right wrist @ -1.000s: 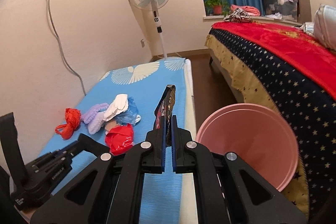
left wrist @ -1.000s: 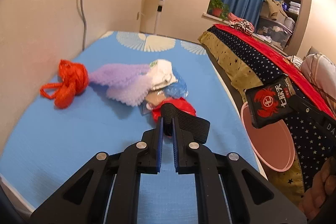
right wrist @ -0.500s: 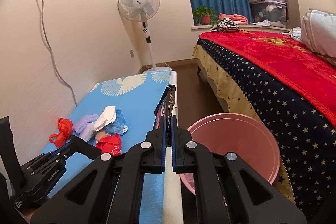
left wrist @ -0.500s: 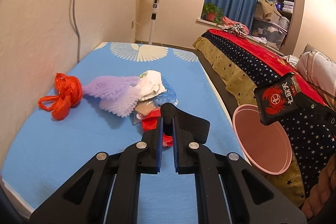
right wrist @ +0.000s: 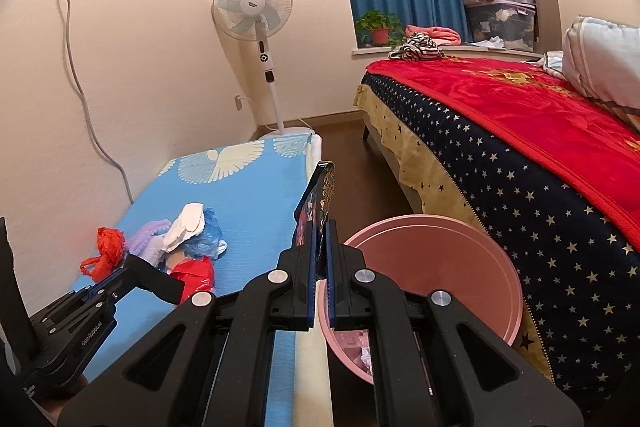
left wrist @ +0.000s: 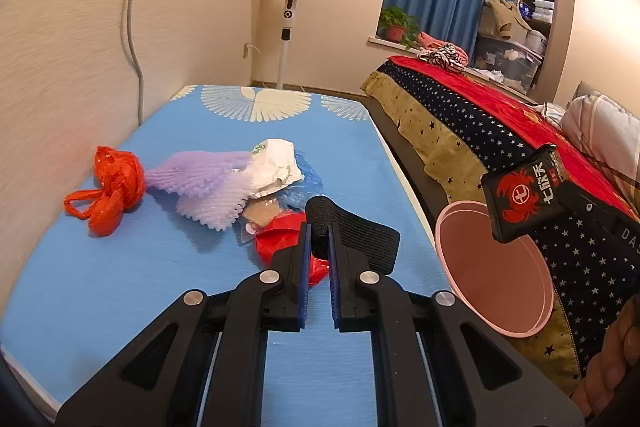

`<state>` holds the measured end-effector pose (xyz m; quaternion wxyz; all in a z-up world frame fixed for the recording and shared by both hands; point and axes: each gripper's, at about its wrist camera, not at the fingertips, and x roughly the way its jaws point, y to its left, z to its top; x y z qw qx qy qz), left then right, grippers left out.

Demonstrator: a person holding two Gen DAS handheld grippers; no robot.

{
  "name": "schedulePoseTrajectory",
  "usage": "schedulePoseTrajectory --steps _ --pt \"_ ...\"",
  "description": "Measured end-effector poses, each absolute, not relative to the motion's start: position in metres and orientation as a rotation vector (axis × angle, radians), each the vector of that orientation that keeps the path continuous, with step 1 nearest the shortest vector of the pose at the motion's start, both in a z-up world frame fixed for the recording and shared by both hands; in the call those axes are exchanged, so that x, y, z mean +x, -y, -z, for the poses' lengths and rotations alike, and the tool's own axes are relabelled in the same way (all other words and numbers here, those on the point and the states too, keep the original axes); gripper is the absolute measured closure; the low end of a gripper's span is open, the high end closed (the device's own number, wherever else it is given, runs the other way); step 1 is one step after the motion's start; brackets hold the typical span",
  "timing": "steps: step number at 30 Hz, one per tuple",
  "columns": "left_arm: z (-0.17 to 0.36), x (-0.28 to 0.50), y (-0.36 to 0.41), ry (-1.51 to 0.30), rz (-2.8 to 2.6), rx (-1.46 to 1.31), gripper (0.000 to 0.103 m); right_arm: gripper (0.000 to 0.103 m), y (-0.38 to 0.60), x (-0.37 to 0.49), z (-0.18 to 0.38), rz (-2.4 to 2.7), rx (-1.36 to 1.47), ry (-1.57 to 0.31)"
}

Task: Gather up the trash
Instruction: 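Carry the snack packet and left gripper over the pink bin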

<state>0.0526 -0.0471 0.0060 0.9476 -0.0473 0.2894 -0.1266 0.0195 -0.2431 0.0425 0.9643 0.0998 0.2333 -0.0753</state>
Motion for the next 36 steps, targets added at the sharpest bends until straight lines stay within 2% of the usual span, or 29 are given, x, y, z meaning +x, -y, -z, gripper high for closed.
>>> schedulePoseTrajectory --steps 16,36 --pt "-0.003 0.060 0.069 -0.596 0.284 -0.099 0.095 0.099 0.258 0.020 -0.039 0.219 0.205 -0.481" --pt "0.005 0.064 0.150 -0.615 0.420 -0.078 0.095 0.099 0.300 0.005 -0.039 0.387 0.204 -0.472"
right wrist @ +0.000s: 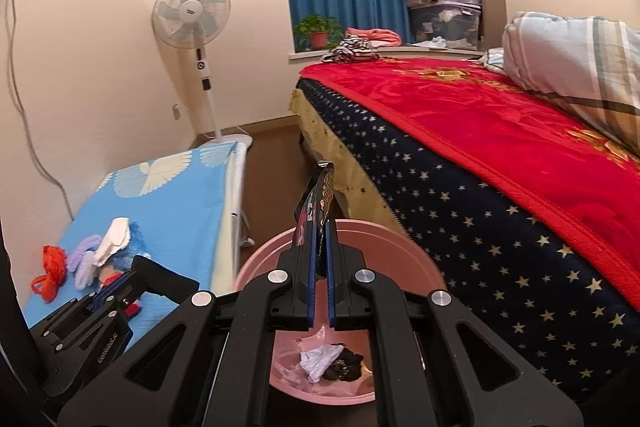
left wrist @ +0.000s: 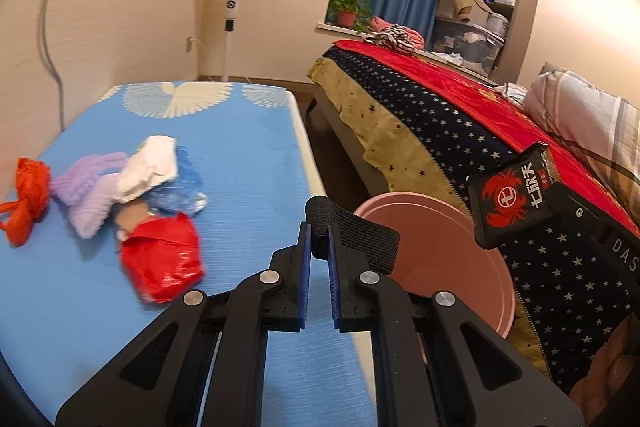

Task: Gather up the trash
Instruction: 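Carry the snack packet and left gripper over the pink bin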

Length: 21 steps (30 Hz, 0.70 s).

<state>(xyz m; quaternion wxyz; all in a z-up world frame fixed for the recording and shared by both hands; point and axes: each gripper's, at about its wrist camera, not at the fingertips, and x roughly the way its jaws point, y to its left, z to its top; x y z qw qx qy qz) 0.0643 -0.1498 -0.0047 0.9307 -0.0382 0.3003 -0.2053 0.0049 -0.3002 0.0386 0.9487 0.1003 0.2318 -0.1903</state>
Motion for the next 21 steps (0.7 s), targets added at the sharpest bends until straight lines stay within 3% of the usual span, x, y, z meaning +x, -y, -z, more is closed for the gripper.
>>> schedulePoseTrajectory --steps 21 --pt "0.019 0.078 0.192 -0.647 0.476 -0.051 0.095 0.099 0.329 0.006 -0.025 0.513 0.220 -0.506"
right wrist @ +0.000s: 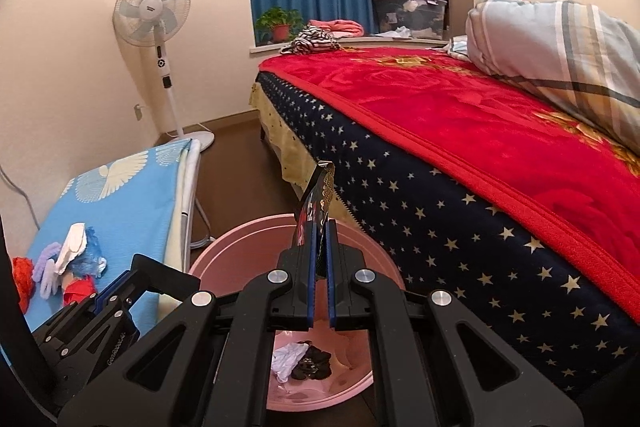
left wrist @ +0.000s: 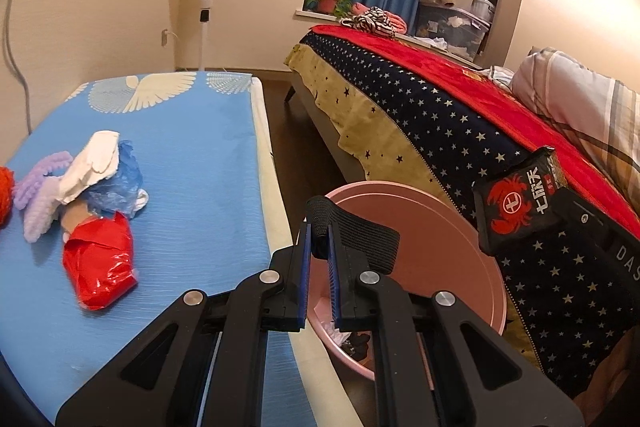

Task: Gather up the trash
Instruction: 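Carry the snack packet and left gripper over the pink bin, then open both grippers over the pink bin, dropping the snack packet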

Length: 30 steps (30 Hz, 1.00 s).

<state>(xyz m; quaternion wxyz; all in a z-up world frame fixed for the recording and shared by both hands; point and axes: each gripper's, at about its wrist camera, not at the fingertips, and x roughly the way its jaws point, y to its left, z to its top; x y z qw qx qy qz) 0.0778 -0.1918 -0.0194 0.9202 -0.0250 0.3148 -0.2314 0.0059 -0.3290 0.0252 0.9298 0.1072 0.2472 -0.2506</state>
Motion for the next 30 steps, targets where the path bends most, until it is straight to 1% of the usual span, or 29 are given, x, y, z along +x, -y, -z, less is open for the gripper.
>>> schedulePoseTrajectory --steps 13,14,15,16,17,18,19,20,22,30 --pt "0.020 0.079 0.198 -0.655 0.495 -0.053 0.095 0.098 0.330 0.006 -0.026 0.535 0.210 -0.508" --pt "0.020 0.079 0.198 -0.657 0.502 -0.061 0.094 0.095 0.330 0.006 -0.026 0.538 0.210 -0.510" --pt "0.021 0.080 0.197 -0.662 0.515 -0.073 0.093 0.095 0.330 0.006 -0.025 0.545 0.212 -0.514" --pt "0.021 0.081 0.196 -0.666 0.524 -0.080 0.090 0.093 0.331 0.007 -0.025 0.552 0.212 -0.519" --pt "0.022 0.081 0.196 -0.671 0.535 -0.087 0.083 0.087 0.331 0.006 -0.024 0.559 0.213 -0.521" --pt "0.022 0.081 0.195 -0.670 0.540 -0.090 0.077 0.077 0.331 0.006 -0.024 0.565 0.216 -0.517" --pt "0.022 0.080 0.194 -0.667 0.541 -0.090 0.077 0.073 0.332 0.005 -0.025 0.567 0.217 -0.514" --pt "0.022 0.080 0.194 -0.667 0.540 -0.088 0.077 0.066 0.331 0.005 -0.025 0.572 0.215 -0.512" --pt "0.021 0.080 0.192 -0.664 0.535 -0.088 0.077 0.064 0.330 0.004 -0.025 0.570 0.212 -0.509" --pt "0.014 0.077 0.178 -0.642 0.501 -0.087 0.077 0.064 0.320 0.004 -0.029 0.521 0.201 -0.494"
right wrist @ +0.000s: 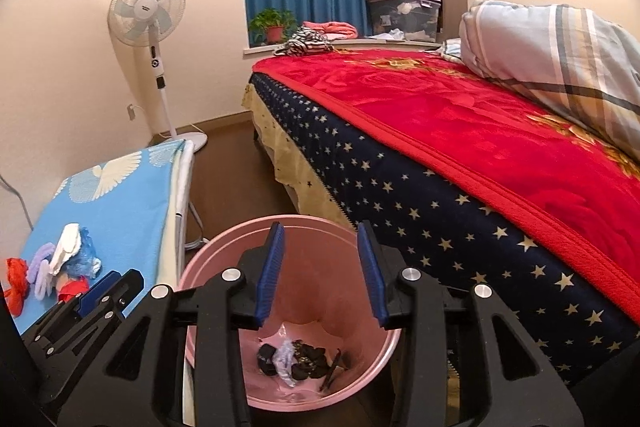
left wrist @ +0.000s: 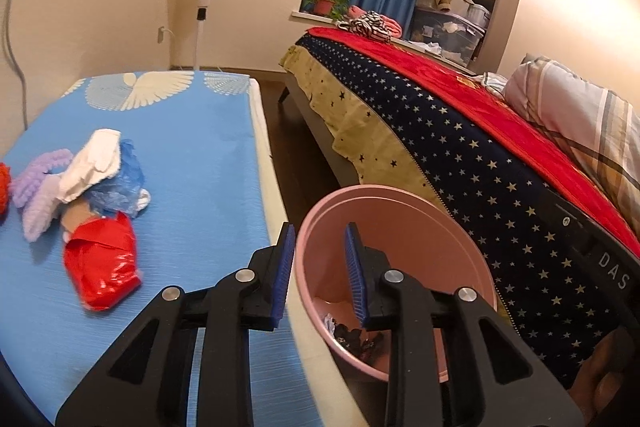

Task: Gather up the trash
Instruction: 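Open both grippers over the pink bin, dropping the snack packet, then move both open grippers back to the red and orange plastic bags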

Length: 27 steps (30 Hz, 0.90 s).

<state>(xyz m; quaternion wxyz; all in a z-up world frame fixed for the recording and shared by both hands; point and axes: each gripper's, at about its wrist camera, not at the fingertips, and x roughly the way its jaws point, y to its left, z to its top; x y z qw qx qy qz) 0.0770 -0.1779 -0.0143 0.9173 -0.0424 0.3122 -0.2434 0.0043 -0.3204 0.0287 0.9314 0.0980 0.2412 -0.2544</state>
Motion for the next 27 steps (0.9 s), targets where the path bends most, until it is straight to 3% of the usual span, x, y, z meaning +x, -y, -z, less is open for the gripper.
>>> schedulePoseTrajectory --steps 27 --pt "0.007 0.080 0.070 -0.575 0.223 -0.101 0.078 0.064 0.258 0.029 -0.021 0.272 0.203 -0.479"
